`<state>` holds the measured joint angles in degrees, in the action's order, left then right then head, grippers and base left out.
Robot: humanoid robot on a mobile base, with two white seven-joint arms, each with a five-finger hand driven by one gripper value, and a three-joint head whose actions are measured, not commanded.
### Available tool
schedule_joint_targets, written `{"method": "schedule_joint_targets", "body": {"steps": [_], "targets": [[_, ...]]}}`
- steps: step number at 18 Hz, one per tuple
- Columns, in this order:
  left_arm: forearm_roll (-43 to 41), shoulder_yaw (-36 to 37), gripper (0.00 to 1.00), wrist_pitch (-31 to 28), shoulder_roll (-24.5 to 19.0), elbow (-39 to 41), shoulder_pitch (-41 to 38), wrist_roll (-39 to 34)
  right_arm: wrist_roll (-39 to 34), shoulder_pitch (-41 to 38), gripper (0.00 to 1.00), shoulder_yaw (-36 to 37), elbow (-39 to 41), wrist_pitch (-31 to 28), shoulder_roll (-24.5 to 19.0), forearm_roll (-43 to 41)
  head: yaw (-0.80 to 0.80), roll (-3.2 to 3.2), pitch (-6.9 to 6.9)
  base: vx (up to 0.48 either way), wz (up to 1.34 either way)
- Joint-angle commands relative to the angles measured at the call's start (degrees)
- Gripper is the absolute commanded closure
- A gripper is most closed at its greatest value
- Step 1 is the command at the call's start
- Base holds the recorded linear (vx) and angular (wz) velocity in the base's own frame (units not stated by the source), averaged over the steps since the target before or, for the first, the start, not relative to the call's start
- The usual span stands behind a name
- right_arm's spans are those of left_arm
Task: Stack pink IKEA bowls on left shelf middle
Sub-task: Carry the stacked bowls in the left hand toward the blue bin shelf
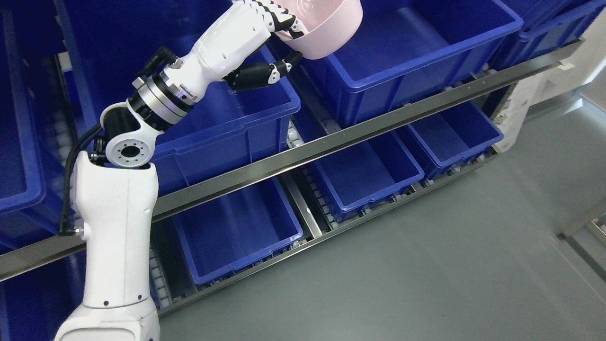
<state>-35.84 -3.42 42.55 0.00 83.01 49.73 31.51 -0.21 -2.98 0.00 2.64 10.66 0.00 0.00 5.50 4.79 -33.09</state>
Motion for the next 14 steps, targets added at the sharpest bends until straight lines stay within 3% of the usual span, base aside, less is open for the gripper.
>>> {"method": "schedule_joint_targets", "body": {"steps": [1, 7, 9, 11, 14], "targets": [[0.33, 1.58, 0.92, -0.37, -1.0, -0.48, 1.08, 0.66, 0.03, 0.0, 0.0, 0.53, 0.0, -0.02, 1.0, 0.44, 0.0, 0.0, 0.0, -0.021, 0.33], [-0.45, 1.32, 0.92, -0.63, -1.0, -1.79, 0.55, 0.66, -0.06, 0.0, 0.0, 0.62, 0.0, -0.02, 1.0, 0.44, 0.0, 0.0, 0.0, -0.009, 0.15], [-4.31, -0.7, 0.92, -4.82, -1.0, -2.24, 1.42, 0.66, 0.03, 0.0, 0.0, 0.53, 0.0, -0.02, 1.0, 0.44, 0.0, 0.0, 0.0, 0.002, -0.03], [-5.73, -1.85, 0.92, -9.75, -5.59, -3.72, 1.87, 0.66, -0.06, 0.0, 0.0, 0.62, 0.0, -0.02, 1.0, 0.44, 0.0, 0.0, 0.0, 0.002, -0.04], [-5.73, -3.6, 0.92, -11.88, -13.42, -7.32, 1.17, 0.66, 0.03, 0.0, 0.0, 0.53, 0.0, -0.02, 1.0, 0.44, 0.0, 0.0, 0.0, 0.0, 0.0]]}}
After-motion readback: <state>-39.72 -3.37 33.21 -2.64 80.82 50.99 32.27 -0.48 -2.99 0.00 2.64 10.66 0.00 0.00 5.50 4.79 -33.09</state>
